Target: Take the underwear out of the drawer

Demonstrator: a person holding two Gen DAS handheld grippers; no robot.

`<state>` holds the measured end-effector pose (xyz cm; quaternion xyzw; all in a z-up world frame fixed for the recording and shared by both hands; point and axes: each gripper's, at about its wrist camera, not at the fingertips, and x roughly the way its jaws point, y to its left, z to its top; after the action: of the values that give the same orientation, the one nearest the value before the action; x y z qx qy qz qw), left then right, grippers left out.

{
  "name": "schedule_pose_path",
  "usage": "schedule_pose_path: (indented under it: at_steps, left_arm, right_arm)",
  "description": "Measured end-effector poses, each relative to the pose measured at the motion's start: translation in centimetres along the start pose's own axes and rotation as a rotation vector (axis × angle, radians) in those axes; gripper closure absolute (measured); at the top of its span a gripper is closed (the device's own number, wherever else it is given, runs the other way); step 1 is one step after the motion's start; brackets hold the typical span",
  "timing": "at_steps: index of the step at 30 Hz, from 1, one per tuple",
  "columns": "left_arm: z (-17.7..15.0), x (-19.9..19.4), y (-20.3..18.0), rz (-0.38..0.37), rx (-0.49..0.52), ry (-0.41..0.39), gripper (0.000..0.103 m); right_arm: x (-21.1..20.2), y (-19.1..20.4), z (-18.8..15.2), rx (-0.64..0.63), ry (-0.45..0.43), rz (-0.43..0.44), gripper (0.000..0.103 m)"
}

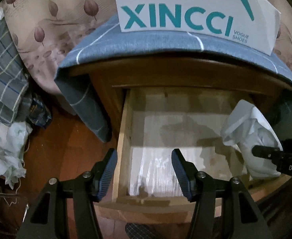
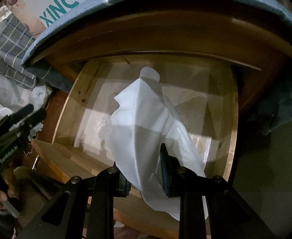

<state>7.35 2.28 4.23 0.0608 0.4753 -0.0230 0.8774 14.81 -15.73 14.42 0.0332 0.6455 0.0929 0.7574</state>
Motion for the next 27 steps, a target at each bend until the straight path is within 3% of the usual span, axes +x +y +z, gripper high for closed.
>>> schedule_pose_path:
  at_steps: [10,15,17,19,25,27]
  left_arm:
    - [-0.1,-1.0,0.8,-0.018,-0.036,-0.023,0.045]
    - [-0.2,-0.9,1.9,-0.058,-0.064,-0.006,0.045]
    - [-0.2,-0.4,2.2,-0.081,-0.080,0.015,0.045]
    - [-0.3,0.2,2.5,-0.082,-0.102,0.042,0.045]
    - [-0.4,0.1,3.0,-0.135,-0.151,0.030,0.045]
    - [-0.4,0.1,3.0,-0.146,-0.152,0.032,0.045]
  right_arm:
    - [-0.3,0.1,0.0,-0.001,-0.019,-0.010,0.080]
    - [0.8,-0.1,0.2,0.008,0.048,-0.004,0.080]
    - [2.4,-0.2,0.3,0.017,0.130,-0.003,0.069]
    - [3.4,0.0,0.4,0.004,0.181,-0.019,0.044]
    - [6.6,0.3,1.2,-0.004,0.303,-0.121,0.015]
    - [8.0,-0.2,1.4,0.027,0.376,-0.133,0.011]
